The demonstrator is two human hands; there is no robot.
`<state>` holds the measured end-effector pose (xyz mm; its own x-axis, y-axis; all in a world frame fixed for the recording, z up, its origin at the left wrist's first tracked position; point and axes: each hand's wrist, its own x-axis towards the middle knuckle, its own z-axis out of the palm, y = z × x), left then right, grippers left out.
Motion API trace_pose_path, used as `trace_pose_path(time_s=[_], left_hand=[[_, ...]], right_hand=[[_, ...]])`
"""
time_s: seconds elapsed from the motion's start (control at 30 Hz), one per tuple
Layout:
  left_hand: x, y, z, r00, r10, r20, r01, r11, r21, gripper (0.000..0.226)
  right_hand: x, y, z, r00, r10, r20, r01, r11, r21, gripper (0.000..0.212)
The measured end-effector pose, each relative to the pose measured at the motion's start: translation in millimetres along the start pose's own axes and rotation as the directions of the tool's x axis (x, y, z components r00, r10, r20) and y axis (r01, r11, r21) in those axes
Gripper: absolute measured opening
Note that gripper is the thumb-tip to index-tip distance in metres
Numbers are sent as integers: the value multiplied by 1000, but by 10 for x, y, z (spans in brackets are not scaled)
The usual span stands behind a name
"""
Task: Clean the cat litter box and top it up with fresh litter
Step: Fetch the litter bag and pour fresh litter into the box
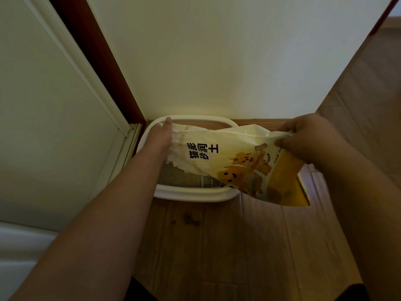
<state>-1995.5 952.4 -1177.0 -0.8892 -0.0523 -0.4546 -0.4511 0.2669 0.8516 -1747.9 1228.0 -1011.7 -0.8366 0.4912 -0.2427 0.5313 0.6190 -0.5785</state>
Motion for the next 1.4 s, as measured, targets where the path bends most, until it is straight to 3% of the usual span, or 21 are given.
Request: trace_pose_path(time_s=[0.43, 0.6, 1.03, 1.23, 1.4], left_hand=[[-69, 24, 7, 1000, 7, -21, -5, 999, 51, 116], [-213, 91, 18, 1000, -13, -16, 13, 999, 31, 98], [-363, 91, 40, 999, -13, -45, 16, 998, 54, 76], [-447, 85, 6, 998, -36, -45, 40, 996, 77, 75], [-255, 0, 3, 998, -47, -45, 49, 998, 41, 89]], right_hand=[[2, -13, -2, 1000, 3, -8, -3, 1000, 3, 27], [-2, -37, 14, 1000, 0, -12, 1, 1000, 7, 27], [-12, -121, 57, 1000, -13, -3, 13, 1000, -10, 23], [-5, -133, 66, 1000, -23, 19, 23, 999, -22, 24], [24, -123, 67, 999, -22, 27, 24, 998, -65, 23]])
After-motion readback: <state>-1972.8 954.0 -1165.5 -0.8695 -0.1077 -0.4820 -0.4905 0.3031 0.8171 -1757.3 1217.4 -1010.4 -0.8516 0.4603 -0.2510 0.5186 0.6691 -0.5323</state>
